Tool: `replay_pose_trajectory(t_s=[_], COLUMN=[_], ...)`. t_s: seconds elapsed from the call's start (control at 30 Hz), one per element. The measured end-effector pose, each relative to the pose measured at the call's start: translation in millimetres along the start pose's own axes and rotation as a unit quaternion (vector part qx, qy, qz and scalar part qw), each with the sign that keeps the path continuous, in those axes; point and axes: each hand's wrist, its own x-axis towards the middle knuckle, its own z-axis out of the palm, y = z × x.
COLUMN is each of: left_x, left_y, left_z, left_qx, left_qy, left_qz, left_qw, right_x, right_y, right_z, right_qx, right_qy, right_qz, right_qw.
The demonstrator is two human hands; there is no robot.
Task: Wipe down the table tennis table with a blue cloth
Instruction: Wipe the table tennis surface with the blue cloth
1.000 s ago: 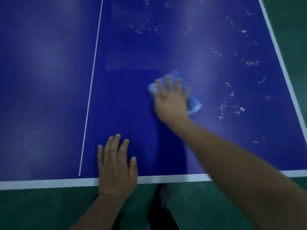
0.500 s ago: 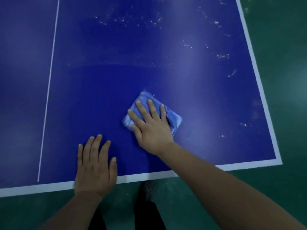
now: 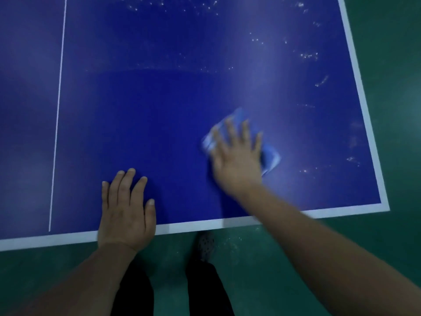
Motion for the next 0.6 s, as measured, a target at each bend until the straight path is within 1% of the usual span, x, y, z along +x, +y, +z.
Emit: replay_pose_trajectory(t_s=[0.03, 0.07, 0.1, 0.13, 0.17, 0.2, 0.27, 0.3, 0.37, 0.4, 0.43, 0.47, 0.5, 0.53, 0.57, 0.6], left_x=[0, -1, 0, 0, 0, 0, -1, -1, -1, -2, -2, -2, -2, -2, -2, -2], left_y=[0, 0, 0, 0, 0, 0, 0, 0, 0, 0, 0, 0, 0, 1, 1, 1], left_z=[0, 0, -1, -1, -1, -1, -2, -2, -2, -2, -2, -2, -2, -2, -2, -1], left_qx=[0.001, 0.002, 0.004, 0.006, 0.007, 0.007, 0.007, 0.007, 0.006, 0.003, 0.001, 0.0, -0.001, -0.002, -0.005, -0.008], left_qy=[-0.001, -0.001, -0.003, -0.006, -0.008, -0.009, -0.009, -0.01, -0.011, -0.009, -0.007, -0.004, -0.001, 0.001, 0.003, 0.004], left_qz=[-0.002, -0.004, -0.004, -0.005, -0.005, -0.005, -0.005, -0.005, -0.005, -0.005, -0.004, -0.002, 0.0, 0.0, 0.0, 0.001], left_qw=[1.0, 1.0, 1.0, 1.0, 1.0, 1.0, 1.0, 1.0, 1.0, 1.0, 1.0, 1.0, 1.0, 1.0, 1.0, 1.0], right_x=[-35, -64, -82, -89, -88, -82, -58, -44, -12, 4, 15, 21, 18, 7, -11, -33], right_y=[-14, -12, 3, 26, 53, 78, 118, 128, 120, 104, 82, 55, 25, -5, -31, -47], right_z=[4, 5, 4, -1, -6, -12, -24, -27, -29, -26, -22, -16, -8, -1, 6, 10], right_qx=[-0.01, -0.015, -0.02, -0.02, -0.026, -0.034, -0.043, -0.03, 0.014, 0.024, 0.024, 0.019, 0.012, 0.01, 0.005, 0.002], right_qy=[-0.018, -0.039, -0.053, -0.062, -0.057, -0.059, -0.07, -0.057, -0.022, -0.01, 0.001, 0.013, 0.023, 0.027, 0.02, 0.001], right_qz=[-0.088, -0.144, -0.168, -0.163, -0.126, -0.067, 0.087, 0.154, 0.243, 0.266, 0.268, 0.247, 0.199, 0.123, 0.031, -0.054], right_qw=[0.996, 0.989, 0.984, 0.985, 0.99, 0.995, 0.993, 0.986, 0.97, 0.964, 0.963, 0.969, 0.98, 0.992, 0.999, 0.999])
